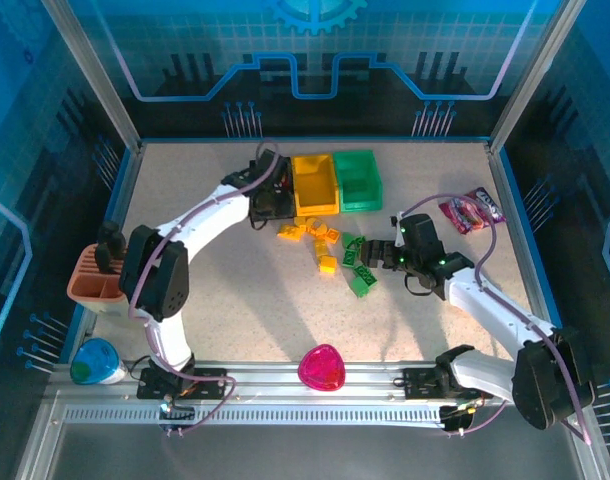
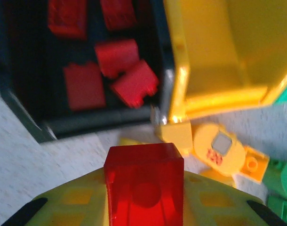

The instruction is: Sort the legos into containers by color

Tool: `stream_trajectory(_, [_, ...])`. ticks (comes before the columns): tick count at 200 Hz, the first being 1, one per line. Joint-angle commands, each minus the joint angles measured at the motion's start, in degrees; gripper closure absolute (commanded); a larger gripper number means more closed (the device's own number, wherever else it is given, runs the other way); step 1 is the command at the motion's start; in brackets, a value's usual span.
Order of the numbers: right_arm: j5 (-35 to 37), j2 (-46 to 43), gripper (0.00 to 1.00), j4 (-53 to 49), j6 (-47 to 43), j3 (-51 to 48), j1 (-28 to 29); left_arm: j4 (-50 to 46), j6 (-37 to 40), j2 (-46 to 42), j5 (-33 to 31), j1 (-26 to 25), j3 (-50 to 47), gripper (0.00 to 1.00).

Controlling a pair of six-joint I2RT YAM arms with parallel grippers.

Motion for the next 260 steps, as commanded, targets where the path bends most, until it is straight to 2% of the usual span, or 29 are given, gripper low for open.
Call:
stream_trajectory(1, [0.76,-2.03,0.0,-1.18,0.26,-0.86,-0.97,-2.84,2.65,2.4,0.45,2.44,5.74,0.71])
stream_trajectory(41, [0.93,-3.44,0.0,-2.37,0.09,-0.71,-1.06,-6.11,4.36,8.4,0.31,5.63,15.46,0.7])
stream_trajectory(54, [0.8,-3.66,0.0,-2.64,0.02,-0.6,-1.08,-7.13,4.82,10.46,-0.2,6.5,18.87,0.66])
stream_trajectory(63, [0.78,-3.82,0.0,-2.87,-0.04,-0.49,-1.14,-8.44,4.77,12.01,-0.68,7.27,21.89,0.53])
stream_trajectory(73, [0.79,-3.93,0.0,-3.2,-0.1,-0.25,-1.1,-10.44,4.11,13.35,-1.42,7.91,25.18,0.23])
stream_trajectory(81, [0.86,-4.01,0.0,-3.48,-0.25,-0.04,-1.11,-11.21,3.34,13.32,-1.29,7.97,26.48,0.16])
stream_trajectory(96, [1.21,-4.44,0.0,-3.54,-0.34,-0.15,-1.08,-6.62,3.51,9.68,1.1,6.96,21.95,0.14])
stream_trajectory(124, [0.62,-3.9,0.0,-2.5,0.0,-0.55,-1.19,1.82,4.11,1.29,0.01,3.83,9.91,0.15])
stream_trajectory(153, [-0.34,-2.44,0.0,-1.68,-0.08,-0.51,-1.19,4.21,3.9,-2.52,0.4,1.57,-0.4,0.18])
stream_trajectory(193, [-1.2,-1.75,0.0,-0.06,0.27,-1.06,-1.16,12.35,5.24,-5.15,6.51,-0.19,-14.54,0.15])
stream_trajectory(218, [-1.64,-1.18,0.0,0.43,0.57,-1.34,-1.12,12.91,6.08,-3.36,7.12,-0.32,-16.09,0.14])
stream_trajectory(260, [-1.6,-0.94,0.0,0.7,0.78,-1.48,-1.11,10.29,8.21,2.58,8.08,-0.33,-11.76,0.14])
